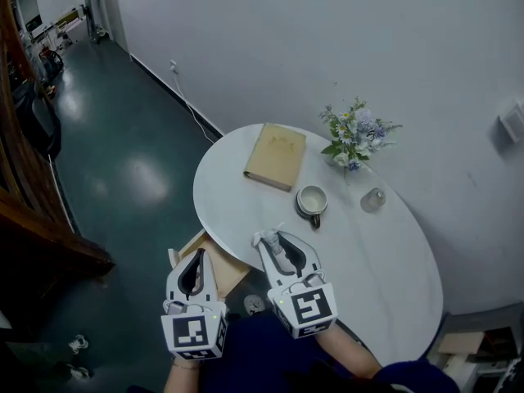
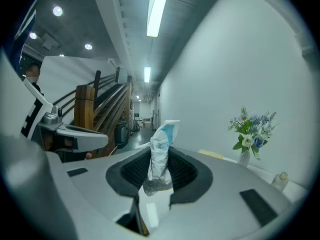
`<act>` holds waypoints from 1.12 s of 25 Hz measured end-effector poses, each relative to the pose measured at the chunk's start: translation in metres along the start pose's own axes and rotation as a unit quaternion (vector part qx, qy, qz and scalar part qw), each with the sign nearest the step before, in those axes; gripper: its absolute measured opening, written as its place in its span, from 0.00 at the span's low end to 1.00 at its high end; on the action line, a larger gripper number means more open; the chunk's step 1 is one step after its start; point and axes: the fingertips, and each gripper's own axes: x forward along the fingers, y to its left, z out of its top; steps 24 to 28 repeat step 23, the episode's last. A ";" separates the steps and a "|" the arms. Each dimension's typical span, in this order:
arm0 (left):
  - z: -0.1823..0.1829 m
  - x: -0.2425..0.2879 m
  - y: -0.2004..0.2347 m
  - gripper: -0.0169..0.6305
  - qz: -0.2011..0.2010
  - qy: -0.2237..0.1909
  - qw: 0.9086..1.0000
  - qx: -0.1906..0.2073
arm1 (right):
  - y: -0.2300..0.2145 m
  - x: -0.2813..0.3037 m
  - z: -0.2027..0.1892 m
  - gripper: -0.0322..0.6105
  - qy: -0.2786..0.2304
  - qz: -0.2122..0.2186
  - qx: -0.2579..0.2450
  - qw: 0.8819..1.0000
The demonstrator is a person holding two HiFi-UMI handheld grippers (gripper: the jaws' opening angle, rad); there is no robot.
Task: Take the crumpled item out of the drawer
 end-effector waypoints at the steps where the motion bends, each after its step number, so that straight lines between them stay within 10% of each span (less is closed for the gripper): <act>1: 0.001 0.001 -0.001 0.03 0.000 -0.002 1.000 0.001 | -0.001 0.000 0.000 0.23 -0.003 -0.001 0.000 1.000; 28: -0.002 0.012 -0.019 0.03 0.013 -0.001 1.000 0.014 | -0.021 0.004 -0.010 0.22 -0.014 0.019 0.019 1.000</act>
